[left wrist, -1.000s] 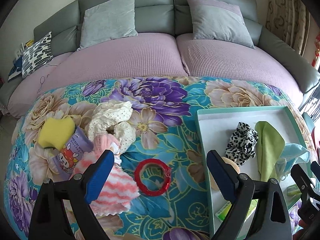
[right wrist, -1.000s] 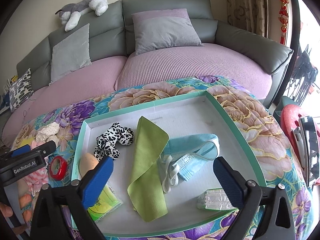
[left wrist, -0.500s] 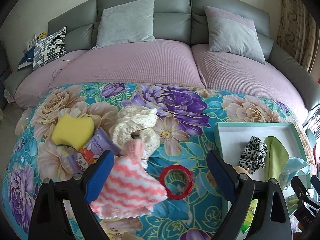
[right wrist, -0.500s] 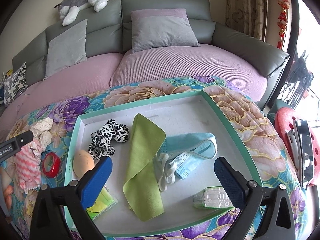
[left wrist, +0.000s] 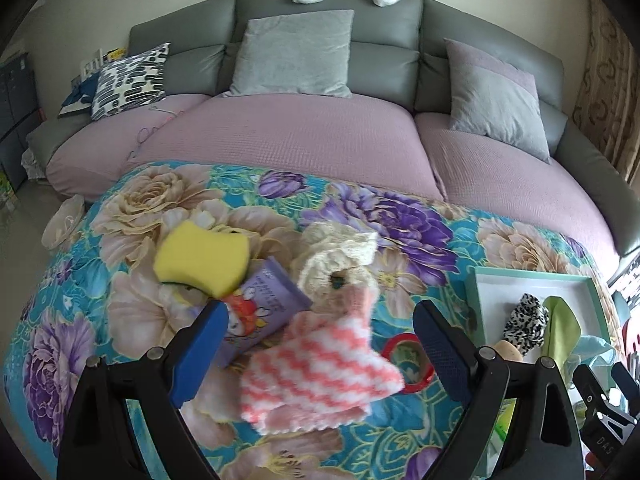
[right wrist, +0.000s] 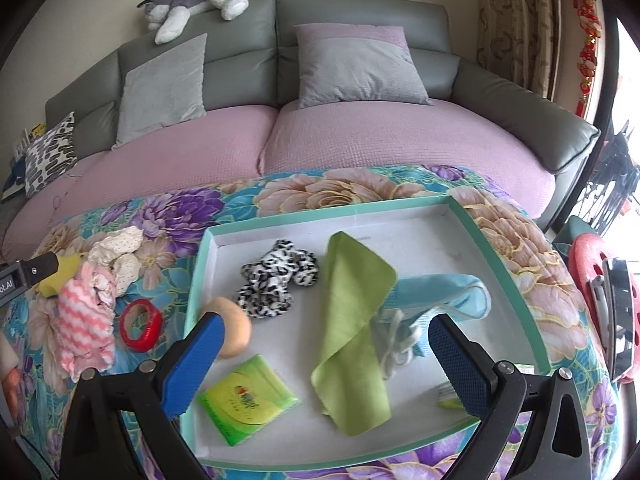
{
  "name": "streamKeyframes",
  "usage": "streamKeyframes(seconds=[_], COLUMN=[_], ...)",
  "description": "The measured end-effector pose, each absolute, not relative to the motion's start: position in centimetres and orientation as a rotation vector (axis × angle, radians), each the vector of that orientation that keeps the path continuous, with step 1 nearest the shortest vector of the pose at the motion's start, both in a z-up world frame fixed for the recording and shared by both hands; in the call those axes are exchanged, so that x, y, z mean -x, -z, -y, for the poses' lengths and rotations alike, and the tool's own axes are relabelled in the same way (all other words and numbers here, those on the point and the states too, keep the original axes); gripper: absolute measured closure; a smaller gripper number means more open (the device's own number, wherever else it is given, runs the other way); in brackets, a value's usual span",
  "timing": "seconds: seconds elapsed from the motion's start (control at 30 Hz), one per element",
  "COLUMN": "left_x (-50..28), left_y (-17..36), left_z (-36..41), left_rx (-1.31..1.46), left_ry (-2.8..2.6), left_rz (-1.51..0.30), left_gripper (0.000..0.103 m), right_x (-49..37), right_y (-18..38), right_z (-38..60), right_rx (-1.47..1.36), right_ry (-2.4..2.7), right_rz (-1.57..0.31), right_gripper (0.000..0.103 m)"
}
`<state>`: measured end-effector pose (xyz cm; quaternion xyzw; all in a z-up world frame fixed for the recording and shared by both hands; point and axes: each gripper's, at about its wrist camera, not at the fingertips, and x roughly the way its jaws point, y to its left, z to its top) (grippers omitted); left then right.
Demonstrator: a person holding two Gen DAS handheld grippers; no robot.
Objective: Organize soft objects
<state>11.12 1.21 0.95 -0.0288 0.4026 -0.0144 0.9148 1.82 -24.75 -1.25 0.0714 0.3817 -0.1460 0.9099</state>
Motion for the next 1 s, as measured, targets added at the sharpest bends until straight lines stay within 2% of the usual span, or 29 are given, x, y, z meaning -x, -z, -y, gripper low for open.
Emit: streamKeyframes(seconds=[0.43,1.0], left_x=[-9.2,-10.3], left_y=[-1.5,3.0], left_z=[-9.2,-8.3], left_rx=[0.147,0.154], left_ry=[-0.117,-0.014], left_rz=[-0.789,-0.919], left_gripper=[0.009,0.009], right_x=[-3.8,-6.3], right_y=[1.8,4.6], right_z=[16.1,11.4], right_rx=[-0.133,-0.097], right_ry=[0.074,-0.016], right_rz=[-0.804,-0.864], right_gripper=[0.000,0.000])
